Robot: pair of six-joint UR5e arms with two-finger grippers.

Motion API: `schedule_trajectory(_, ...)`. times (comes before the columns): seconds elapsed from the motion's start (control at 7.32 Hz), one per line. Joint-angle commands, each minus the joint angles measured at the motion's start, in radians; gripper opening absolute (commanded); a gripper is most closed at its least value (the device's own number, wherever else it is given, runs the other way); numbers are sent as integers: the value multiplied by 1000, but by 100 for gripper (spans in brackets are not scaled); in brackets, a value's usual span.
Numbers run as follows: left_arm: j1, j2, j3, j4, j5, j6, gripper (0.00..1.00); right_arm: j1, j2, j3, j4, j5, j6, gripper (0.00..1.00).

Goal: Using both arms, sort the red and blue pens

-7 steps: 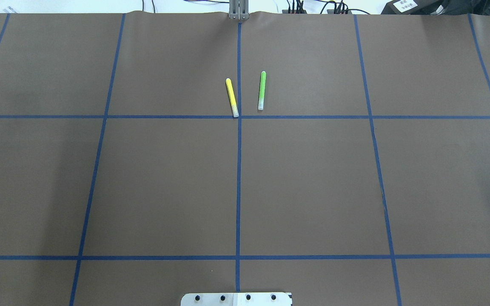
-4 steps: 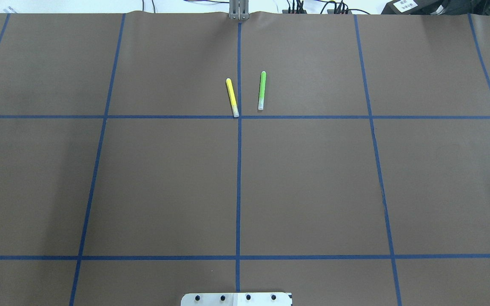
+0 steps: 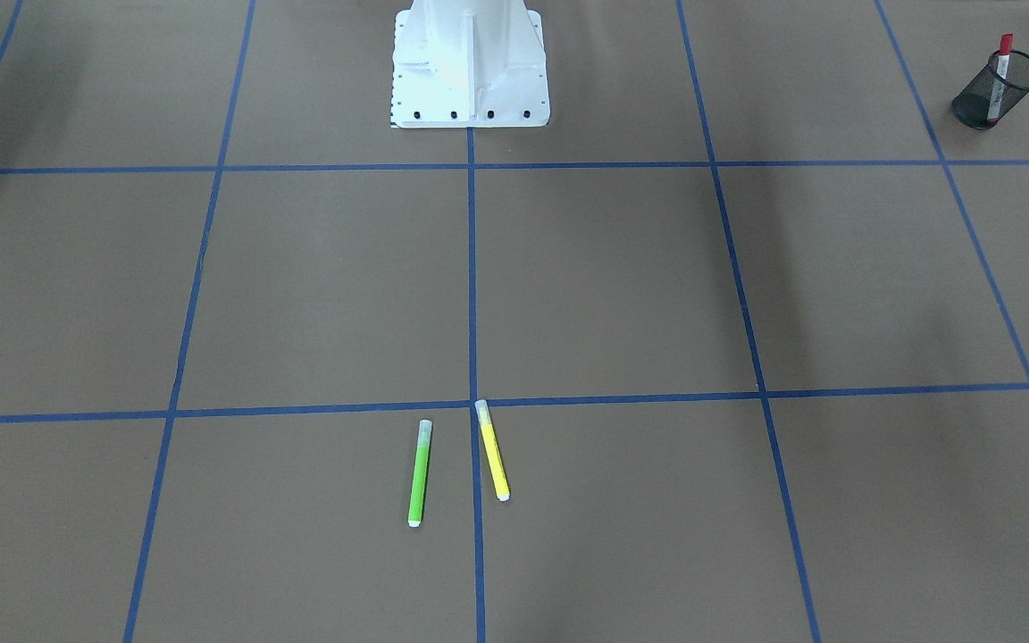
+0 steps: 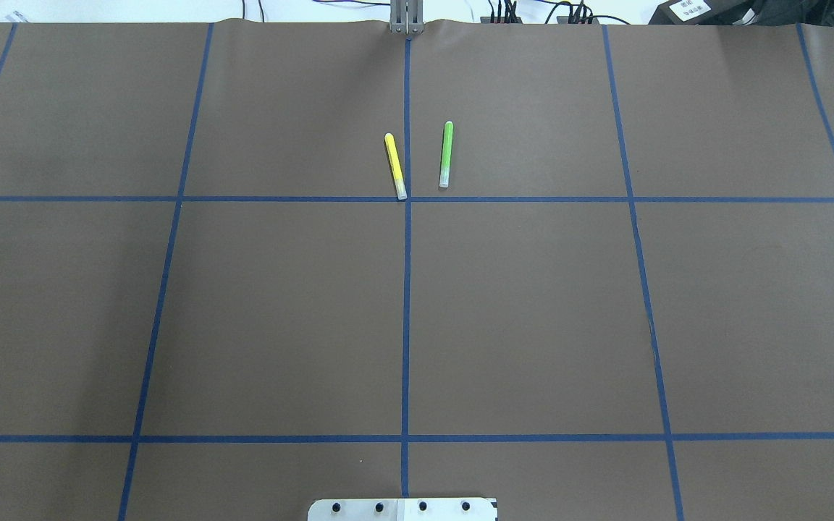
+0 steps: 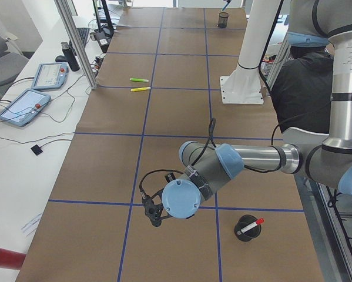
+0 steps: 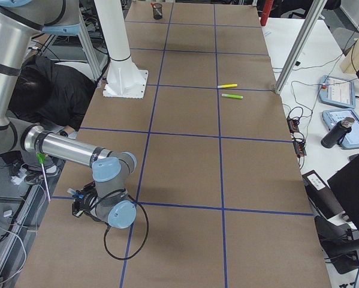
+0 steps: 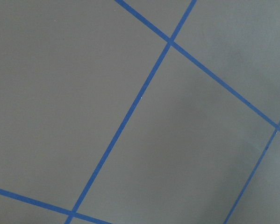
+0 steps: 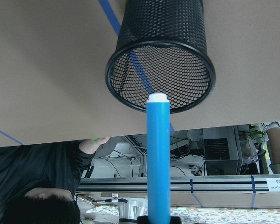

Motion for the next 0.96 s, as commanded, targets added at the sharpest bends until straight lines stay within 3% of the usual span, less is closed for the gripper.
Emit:
schedule_trajectory(0.0,3,-1,1,0,0,0,100,-1,0,-7,-5,9,1,46)
schedule_trajectory(0.14,4,-1,3,3,0,0,100,0,-1,-19,-2,7,-2,89)
schedule_trajectory(0.27,4,-1,3,3,0,-2,100,0,-1,-28,-1,7,-3,100)
schedule_trajectory(0.68,12,-8,-3,-5,3,1,100,0,40,-21,31,-1,3,100)
schedule_trajectory(0.82,45,-25,3,-40,16,3,100,0,78,-27,115,-4,38,100)
